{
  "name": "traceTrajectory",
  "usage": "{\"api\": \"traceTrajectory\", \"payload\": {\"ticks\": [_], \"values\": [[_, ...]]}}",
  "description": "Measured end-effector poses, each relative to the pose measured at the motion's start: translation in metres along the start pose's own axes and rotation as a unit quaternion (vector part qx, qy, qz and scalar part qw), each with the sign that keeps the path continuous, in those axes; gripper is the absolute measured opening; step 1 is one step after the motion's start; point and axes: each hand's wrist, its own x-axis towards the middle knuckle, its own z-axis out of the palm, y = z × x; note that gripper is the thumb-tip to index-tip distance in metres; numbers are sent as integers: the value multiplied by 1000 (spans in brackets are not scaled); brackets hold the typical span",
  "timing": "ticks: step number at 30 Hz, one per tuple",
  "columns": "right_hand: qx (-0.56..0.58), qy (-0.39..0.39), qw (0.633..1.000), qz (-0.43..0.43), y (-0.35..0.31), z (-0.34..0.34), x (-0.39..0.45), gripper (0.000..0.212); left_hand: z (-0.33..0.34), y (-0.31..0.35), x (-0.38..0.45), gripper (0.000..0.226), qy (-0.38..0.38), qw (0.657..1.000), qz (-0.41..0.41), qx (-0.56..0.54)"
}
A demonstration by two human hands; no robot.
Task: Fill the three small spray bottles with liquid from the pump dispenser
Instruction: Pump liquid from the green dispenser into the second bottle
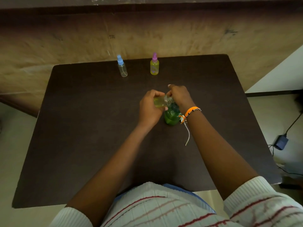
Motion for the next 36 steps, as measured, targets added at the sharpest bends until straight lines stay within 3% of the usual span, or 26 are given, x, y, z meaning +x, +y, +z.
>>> {"api": "traceTrajectory", "payload": {"ticks": [3,10,15,20,28,36], "values": [[1,-10,1000,4,1,1,1,45,0,0,0,43,3,1000,-2,5],[0,50,999,-10,9,-2,6,48,3,0,-1,44,1,1000,-2,21],[-7,34,999,-12,7,-2,9,50,2,1,-1,43,-1,1000,5,30],[-24,-31,999,0,1,-2,9,48,0,3,-1,42,2,1000,2,24],[-37,35,998,-30,8,-3,11,52,4,-1,-2,43,5,1000,2,28],[-13,-9,1000,-24,5,-3,11,59,-1,3,-1,42,-6,1000,3,29]]}}
